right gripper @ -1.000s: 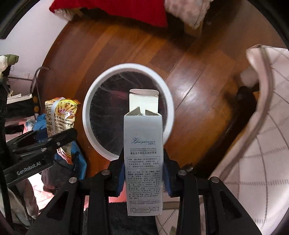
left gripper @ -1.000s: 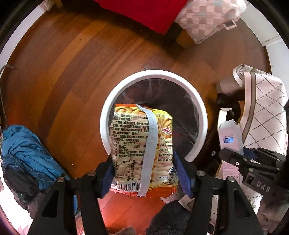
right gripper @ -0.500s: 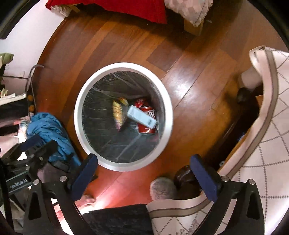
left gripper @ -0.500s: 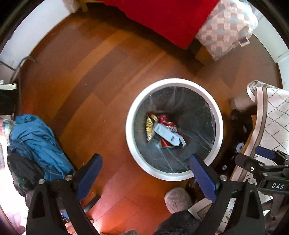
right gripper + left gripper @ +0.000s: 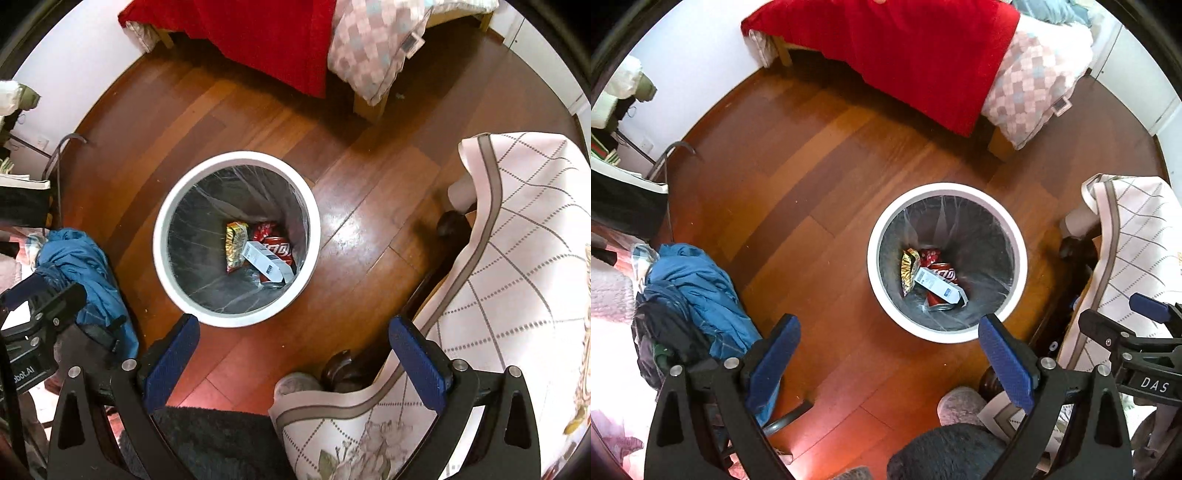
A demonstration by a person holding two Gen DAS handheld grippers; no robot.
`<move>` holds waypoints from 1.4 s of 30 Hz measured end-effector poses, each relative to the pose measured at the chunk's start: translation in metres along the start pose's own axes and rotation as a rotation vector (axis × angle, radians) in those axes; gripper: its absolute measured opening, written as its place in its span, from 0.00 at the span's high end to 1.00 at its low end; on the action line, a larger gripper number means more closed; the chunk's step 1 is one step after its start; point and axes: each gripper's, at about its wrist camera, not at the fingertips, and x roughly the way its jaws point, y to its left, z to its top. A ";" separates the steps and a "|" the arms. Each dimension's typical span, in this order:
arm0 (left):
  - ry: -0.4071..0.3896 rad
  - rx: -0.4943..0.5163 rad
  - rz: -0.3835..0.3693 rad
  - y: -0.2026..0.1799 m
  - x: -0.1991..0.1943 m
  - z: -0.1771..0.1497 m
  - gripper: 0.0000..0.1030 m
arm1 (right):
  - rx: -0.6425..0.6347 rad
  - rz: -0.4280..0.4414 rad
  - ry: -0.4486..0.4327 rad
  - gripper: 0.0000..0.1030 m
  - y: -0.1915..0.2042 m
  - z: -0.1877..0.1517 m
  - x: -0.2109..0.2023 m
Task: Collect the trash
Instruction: 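Move both grippers back toward the table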
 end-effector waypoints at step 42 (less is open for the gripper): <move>-0.108 0.598 -0.174 -0.364 -0.111 -0.191 0.05 | 0.884 -0.064 -0.293 0.00 -0.357 -0.404 -0.208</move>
